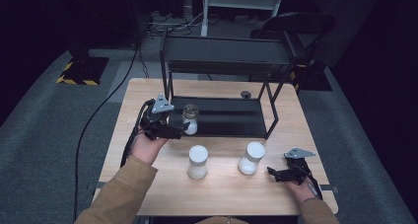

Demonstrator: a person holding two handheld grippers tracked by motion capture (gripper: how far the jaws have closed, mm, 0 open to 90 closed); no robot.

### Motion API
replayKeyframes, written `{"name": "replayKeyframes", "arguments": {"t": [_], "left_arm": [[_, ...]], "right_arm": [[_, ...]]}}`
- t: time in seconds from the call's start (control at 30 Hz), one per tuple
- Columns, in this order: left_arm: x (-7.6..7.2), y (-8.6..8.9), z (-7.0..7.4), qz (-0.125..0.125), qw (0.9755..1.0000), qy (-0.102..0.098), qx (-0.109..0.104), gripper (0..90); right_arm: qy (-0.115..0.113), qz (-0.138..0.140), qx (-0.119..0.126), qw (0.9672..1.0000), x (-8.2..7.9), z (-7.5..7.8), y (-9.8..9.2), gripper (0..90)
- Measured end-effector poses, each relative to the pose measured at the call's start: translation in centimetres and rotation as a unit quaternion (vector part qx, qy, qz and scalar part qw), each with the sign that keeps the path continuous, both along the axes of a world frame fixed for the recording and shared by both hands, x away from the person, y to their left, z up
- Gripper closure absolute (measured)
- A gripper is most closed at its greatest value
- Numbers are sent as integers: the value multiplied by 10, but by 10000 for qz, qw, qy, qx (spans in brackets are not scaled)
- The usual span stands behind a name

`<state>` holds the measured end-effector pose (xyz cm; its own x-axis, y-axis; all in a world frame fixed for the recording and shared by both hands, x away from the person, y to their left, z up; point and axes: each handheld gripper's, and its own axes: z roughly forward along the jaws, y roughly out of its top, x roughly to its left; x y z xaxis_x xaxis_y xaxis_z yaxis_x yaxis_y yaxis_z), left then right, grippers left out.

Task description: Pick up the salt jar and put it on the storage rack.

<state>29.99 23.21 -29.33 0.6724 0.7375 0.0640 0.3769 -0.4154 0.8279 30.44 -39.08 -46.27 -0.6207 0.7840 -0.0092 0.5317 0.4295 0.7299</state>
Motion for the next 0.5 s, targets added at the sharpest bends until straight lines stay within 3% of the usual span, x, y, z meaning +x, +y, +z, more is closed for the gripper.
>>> {"name": "replayKeyframes", "arguments": {"t": [0.23,0.43,0.5], "left_arm": [[-17,13,-7,19,9999,77,117,138],[-30,23,-30,31,9996,174,222,132],[-31,26,-40,-1,9993,290,245,131]], "right_arm": [[0,-1,1,10000,0,0,0,13],[-1,-7,1,10000,0,0,0,13],[0,-16,0,10000,0,0,0,13]]}}
